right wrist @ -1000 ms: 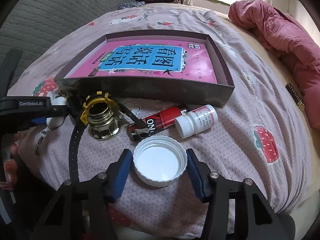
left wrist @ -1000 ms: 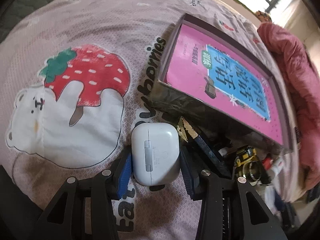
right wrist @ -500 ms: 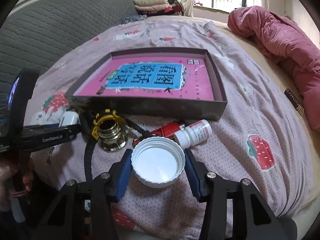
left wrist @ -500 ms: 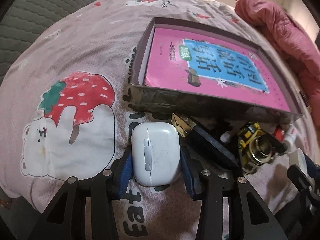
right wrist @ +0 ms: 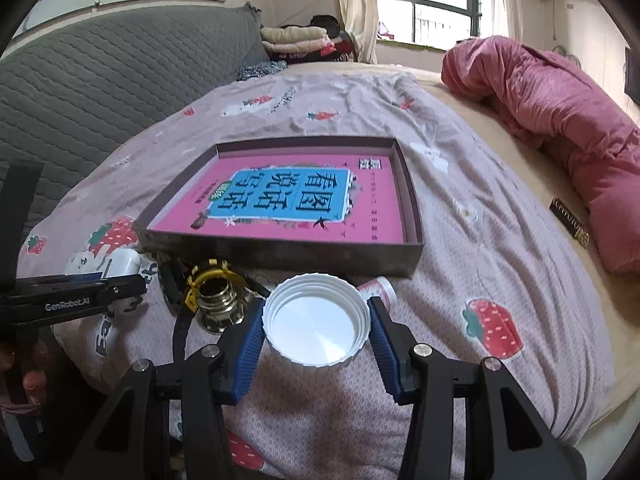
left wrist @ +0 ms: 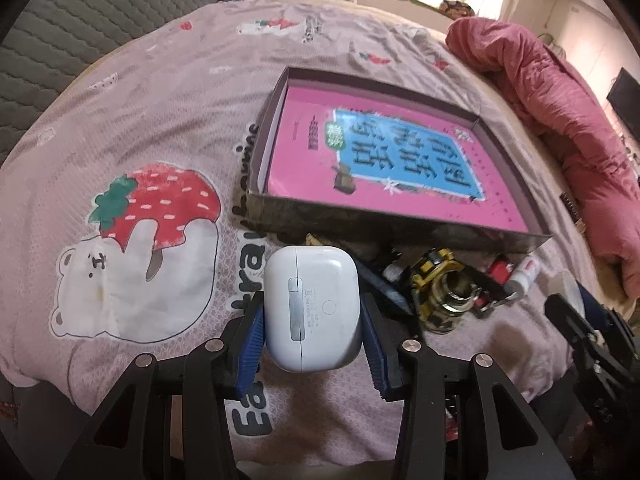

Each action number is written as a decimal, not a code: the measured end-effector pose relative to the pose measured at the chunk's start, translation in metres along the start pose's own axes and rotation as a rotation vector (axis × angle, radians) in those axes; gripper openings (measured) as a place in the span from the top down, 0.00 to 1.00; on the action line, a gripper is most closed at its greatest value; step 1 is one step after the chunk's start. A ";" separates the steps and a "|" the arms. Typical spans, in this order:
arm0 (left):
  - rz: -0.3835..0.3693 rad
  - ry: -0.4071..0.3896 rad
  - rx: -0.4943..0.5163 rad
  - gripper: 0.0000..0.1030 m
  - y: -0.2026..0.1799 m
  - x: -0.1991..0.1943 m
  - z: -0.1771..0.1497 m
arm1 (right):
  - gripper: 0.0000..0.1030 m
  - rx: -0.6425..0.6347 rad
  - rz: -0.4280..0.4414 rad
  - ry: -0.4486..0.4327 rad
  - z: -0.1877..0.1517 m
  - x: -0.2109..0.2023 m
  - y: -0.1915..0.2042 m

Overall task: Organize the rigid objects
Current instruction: 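Carry the earbud case over the tray with the left gripper while the right carries the cap there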

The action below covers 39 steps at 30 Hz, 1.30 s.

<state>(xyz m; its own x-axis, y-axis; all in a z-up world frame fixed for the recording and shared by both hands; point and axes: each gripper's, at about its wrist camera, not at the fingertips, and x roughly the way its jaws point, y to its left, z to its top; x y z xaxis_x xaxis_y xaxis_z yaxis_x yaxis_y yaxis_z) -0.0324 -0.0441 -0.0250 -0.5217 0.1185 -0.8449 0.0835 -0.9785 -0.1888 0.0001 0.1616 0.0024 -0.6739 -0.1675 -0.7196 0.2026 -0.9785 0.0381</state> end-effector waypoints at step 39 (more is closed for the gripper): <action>-0.032 -0.122 0.008 0.55 -0.019 0.005 0.047 | 0.51 -0.054 -0.074 -0.132 0.035 0.017 -0.005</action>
<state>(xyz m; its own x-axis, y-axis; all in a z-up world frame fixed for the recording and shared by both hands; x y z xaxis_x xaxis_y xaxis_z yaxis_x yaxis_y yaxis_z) -0.0763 -0.0333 -0.0017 -0.6232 0.1291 -0.7713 0.0583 -0.9759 -0.2104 -0.0372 0.1591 0.0139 -0.7753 -0.1129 -0.6215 0.1844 -0.9815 -0.0517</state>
